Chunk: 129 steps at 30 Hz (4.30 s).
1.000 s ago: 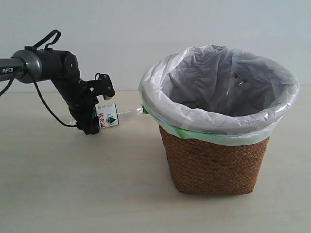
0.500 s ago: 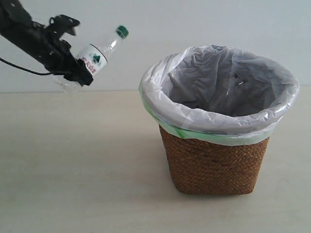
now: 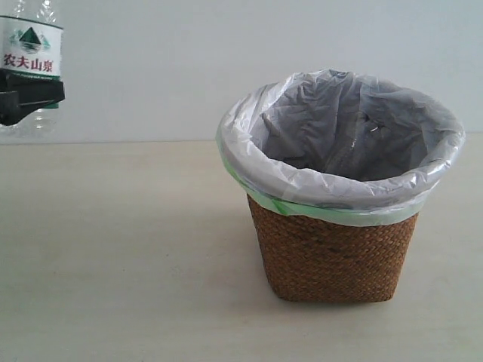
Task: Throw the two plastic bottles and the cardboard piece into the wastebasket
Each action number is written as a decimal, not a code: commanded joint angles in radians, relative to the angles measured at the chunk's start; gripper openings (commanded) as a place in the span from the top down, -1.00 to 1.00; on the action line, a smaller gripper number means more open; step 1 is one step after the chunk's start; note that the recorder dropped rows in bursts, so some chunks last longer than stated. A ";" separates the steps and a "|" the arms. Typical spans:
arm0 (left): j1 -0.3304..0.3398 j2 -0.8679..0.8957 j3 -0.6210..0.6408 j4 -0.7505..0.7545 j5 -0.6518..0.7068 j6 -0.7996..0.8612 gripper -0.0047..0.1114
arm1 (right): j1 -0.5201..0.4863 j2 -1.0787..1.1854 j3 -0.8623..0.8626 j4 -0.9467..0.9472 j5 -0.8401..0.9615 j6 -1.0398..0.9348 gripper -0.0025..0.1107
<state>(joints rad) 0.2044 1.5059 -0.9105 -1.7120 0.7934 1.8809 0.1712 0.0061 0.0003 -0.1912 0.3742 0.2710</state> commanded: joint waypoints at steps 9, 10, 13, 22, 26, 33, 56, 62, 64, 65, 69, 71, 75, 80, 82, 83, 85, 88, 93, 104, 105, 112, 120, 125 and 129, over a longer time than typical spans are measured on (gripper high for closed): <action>-0.143 -0.034 -0.002 -0.032 -0.121 -0.342 0.85 | -0.002 -0.006 0.000 -0.002 -0.004 -0.001 0.96; -0.182 -0.026 -0.035 -0.032 -0.091 -0.369 0.85 | -0.002 -0.006 0.000 -0.002 -0.004 -0.001 0.96; -0.345 0.022 -0.224 -0.032 0.066 -0.521 0.85 | -0.002 -0.006 0.000 -0.002 -0.004 -0.001 0.96; -0.433 0.031 -0.559 0.334 0.022 -0.895 0.85 | -0.002 -0.006 0.000 -0.002 -0.004 -0.001 0.96; -0.293 0.031 -0.448 0.846 0.008 -1.139 0.85 | -0.002 -0.006 0.000 -0.002 -0.004 -0.001 0.96; -0.053 0.031 -0.275 1.048 -0.056 -1.288 0.85 | -0.002 -0.006 0.000 -0.002 -0.004 -0.001 0.96; -0.589 0.125 -0.663 0.418 -0.155 -1.226 -0.67 | -0.002 -0.006 0.000 -0.002 -0.004 -0.001 0.96; -0.558 0.123 -0.664 0.911 -0.090 -1.458 -0.67 | -0.002 -0.006 0.000 -0.002 -0.004 -0.001 0.96; -0.545 0.123 -0.655 1.199 -0.022 -1.623 -0.66 | -0.002 -0.006 0.000 -0.002 -0.004 -0.001 0.96; -0.540 0.123 -0.647 1.330 0.008 -1.679 -0.66 | -0.002 -0.006 0.000 -0.002 -0.004 -0.001 0.96; -0.515 0.123 -0.585 1.652 0.168 -1.777 -0.66 | -0.002 -0.006 0.000 -0.002 -0.004 -0.001 0.96; -0.503 0.123 -0.543 1.722 0.222 -1.786 -0.66 | -0.002 -0.006 0.000 -0.002 -0.004 -0.001 0.96; -0.476 0.123 -0.436 1.735 0.262 -1.785 -0.66 | -0.002 -0.006 0.000 -0.002 -0.004 -0.001 0.96; -0.476 0.123 -0.330 1.735 0.274 -1.778 -0.47 | -0.002 -0.006 0.000 -0.002 -0.004 -0.001 0.96; -0.476 0.123 -0.301 1.735 0.287 -1.780 -0.08 | -0.002 -0.006 0.000 -0.002 -0.004 -0.001 0.96; -0.476 0.123 -0.292 1.735 0.296 -1.789 0.19 | -0.002 -0.006 0.000 -0.002 -0.004 -0.001 0.96; -0.476 0.120 -0.276 1.727 0.298 -1.793 0.76 | -0.002 -0.006 0.000 -0.002 -0.004 -0.001 0.96; -0.476 0.093 -0.252 1.705 0.276 -1.804 0.83 | -0.002 -0.006 0.000 -0.002 -0.004 -0.001 0.96; -0.476 -0.063 -0.170 1.695 0.105 -1.857 0.85 | -0.002 -0.006 0.000 -0.002 -0.004 -0.001 0.96; -0.476 -0.617 0.176 1.442 -0.420 -1.894 0.85 | -0.002 -0.006 0.000 -0.002 -0.004 -0.001 0.96; -0.476 -0.651 0.204 1.430 -0.436 -1.894 0.85 | -0.002 -0.006 0.000 -0.002 -0.004 -0.001 0.96; -0.476 -0.869 0.359 1.409 -0.447 -1.892 0.85 | -0.002 -0.006 0.000 -0.002 -0.004 -0.001 0.96; -0.476 -0.967 0.374 1.409 -0.445 -1.892 0.85 | -0.002 -0.006 0.000 -0.002 -0.004 -0.001 0.96; -0.496 -0.998 0.374 1.416 -0.449 -1.889 0.85 | -0.002 -0.006 0.000 -0.002 -0.004 -0.001 0.96; -0.464 -1.083 0.386 1.411 -0.461 -1.861 0.85 | 0.000 -0.006 0.000 -0.002 -0.004 -0.001 0.96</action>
<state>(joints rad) -0.2752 0.4783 -0.5385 -0.2951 0.3580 0.0000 0.1712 0.0061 0.0003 -0.1912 0.3763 0.2730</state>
